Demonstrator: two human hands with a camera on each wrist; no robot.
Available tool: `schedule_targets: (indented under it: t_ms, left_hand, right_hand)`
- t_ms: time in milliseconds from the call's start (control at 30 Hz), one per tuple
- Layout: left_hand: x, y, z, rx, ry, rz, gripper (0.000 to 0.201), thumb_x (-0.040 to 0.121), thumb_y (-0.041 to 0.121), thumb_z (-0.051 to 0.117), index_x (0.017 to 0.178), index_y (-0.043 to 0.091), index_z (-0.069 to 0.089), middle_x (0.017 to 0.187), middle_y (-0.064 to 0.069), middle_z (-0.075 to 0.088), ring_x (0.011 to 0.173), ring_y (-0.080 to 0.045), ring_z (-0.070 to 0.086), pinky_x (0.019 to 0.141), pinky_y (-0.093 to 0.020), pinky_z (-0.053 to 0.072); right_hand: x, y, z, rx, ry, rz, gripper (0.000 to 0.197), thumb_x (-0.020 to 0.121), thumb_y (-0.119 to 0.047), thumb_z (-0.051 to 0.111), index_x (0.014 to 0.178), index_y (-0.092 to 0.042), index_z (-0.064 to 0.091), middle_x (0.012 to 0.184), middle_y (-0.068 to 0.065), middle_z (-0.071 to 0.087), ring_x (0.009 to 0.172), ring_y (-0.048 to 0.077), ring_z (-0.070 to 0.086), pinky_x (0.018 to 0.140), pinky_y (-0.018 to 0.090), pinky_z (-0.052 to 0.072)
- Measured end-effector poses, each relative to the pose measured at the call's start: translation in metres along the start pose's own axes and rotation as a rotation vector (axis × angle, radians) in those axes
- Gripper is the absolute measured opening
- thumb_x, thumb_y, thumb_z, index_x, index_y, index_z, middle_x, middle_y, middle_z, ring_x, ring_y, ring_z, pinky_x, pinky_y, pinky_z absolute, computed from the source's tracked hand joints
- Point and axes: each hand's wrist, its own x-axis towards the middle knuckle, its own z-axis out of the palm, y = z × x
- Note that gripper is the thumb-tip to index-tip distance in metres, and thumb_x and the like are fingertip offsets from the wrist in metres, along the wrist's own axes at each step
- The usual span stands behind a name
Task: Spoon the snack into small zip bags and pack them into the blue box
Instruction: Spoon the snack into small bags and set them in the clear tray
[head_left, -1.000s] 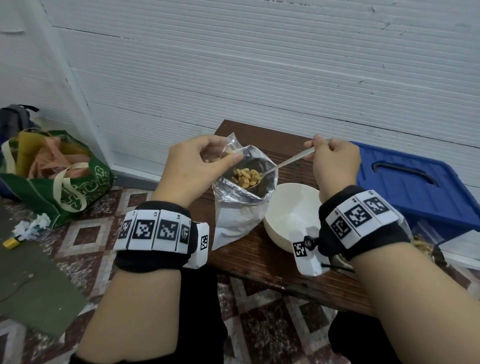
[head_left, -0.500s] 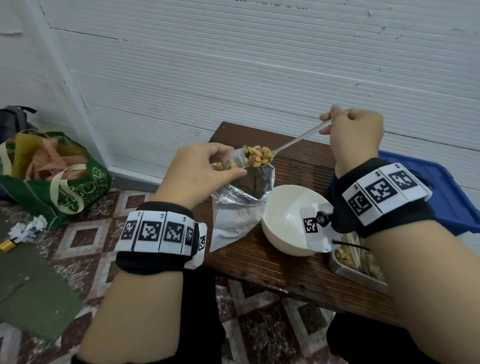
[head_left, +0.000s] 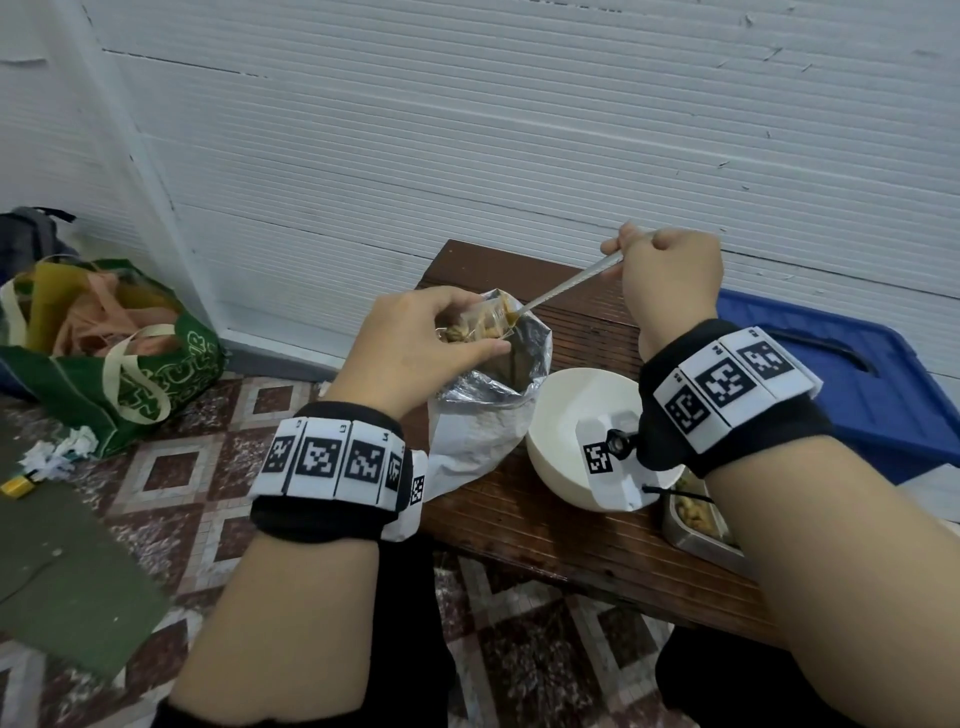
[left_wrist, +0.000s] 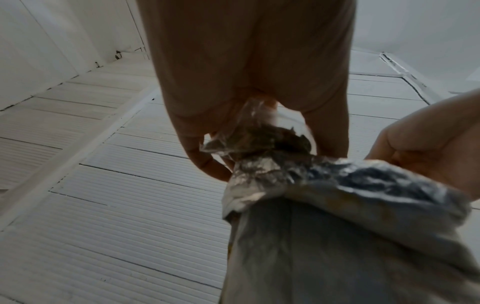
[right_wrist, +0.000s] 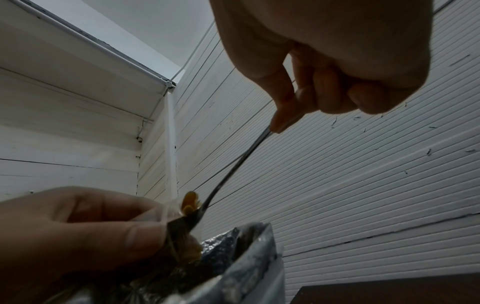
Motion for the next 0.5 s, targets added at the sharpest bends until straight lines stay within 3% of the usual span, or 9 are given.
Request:
schedule_targets:
  t_ms: [133, 200, 333, 500]
  left_hand:
    - [0.000, 0.001, 0.004, 0.001, -0.008, 0.003, 0.048, 0.073, 0.047, 0.078, 0.114, 0.025, 0.067, 0.090, 0.018, 0.060, 0.088, -0.003, 0.058, 0.080, -0.018, 0.045]
    - [0.000, 0.002, 0.005, -0.008, -0.006, -0.001, 0.045, 0.073, 0.048, 0.078, 0.111, 0.027, 0.067, 0.091, 0.018, 0.062, 0.091, -0.005, 0.060, 0.082, -0.022, 0.048]
    - [0.000, 0.001, 0.008, -0.050, 0.038, -0.016, 0.037, 0.073, 0.047, 0.078, 0.104, 0.032, 0.065, 0.087, 0.024, 0.059, 0.084, 0.006, 0.057, 0.071, -0.006, 0.042]
    - [0.003, -0.001, 0.011, -0.106, 0.117, -0.040, 0.037, 0.074, 0.045, 0.078, 0.105, 0.030, 0.063, 0.086, 0.024, 0.057, 0.080, 0.011, 0.053, 0.068, -0.001, 0.037]
  right_hand:
    - [-0.004, 0.001, 0.005, 0.023, -0.023, 0.023, 0.030, 0.097, -0.023, 0.051, 0.077, -0.013, 0.070, 0.068, -0.011, 0.061, 0.045, -0.018, 0.049, 0.060, 0.010, 0.039]
    - [-0.007, 0.000, 0.007, 0.038, -0.033, 0.023, 0.031, 0.098, -0.024, 0.050, 0.074, -0.016, 0.069, 0.067, -0.010, 0.061, 0.051, -0.011, 0.054, 0.062, 0.013, 0.038]
    - [-0.009, -0.003, 0.006, 0.085, -0.026, -0.042, 0.033, 0.098, -0.026, 0.050, 0.069, -0.023, 0.066, 0.065, -0.008, 0.064, 0.066, 0.002, 0.058, 0.065, 0.015, 0.041]
    - [-0.011, -0.011, -0.002, 0.176, 0.016, -0.322, 0.027, 0.097, -0.023, 0.052, 0.074, -0.025, 0.066, 0.074, -0.009, 0.066, 0.067, 0.006, 0.062, 0.072, 0.020, 0.050]
